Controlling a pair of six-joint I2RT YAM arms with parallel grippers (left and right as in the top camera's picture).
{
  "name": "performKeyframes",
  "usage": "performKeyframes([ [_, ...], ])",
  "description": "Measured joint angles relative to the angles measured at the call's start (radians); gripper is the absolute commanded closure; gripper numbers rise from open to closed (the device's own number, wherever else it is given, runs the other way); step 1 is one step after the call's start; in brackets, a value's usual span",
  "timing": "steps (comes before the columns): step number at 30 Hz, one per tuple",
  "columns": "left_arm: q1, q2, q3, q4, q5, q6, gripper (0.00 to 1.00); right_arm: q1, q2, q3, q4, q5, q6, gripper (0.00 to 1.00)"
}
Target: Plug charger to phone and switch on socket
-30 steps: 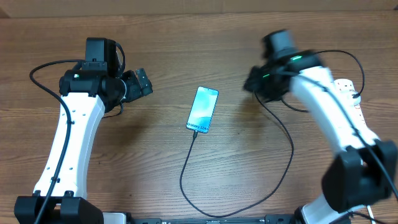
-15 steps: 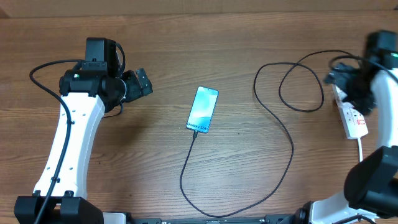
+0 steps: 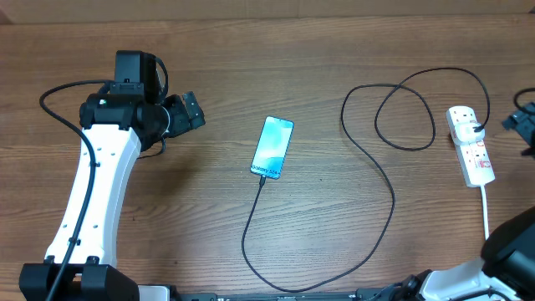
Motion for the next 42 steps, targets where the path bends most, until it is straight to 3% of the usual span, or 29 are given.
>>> performKeyframes([
  [12, 0.000, 0.000, 0.000, 0.000, 0.000, 0.000, 0.00, -0.046, 0.102, -0.002, 0.050, -0.064, -0.083, 0.11],
  [26, 0.000, 0.000, 0.000, 0.000, 0.000, 0.000, 0.00, -0.048, 0.290, -0.020, 0.079, -0.089, -0.124, 0.05],
  [42, 0.000, 0.000, 0.000, 0.000, 0.000, 0.000, 0.00, -0.049, 0.305, -0.020, 0.159, -0.103, -0.123, 0.00],
])
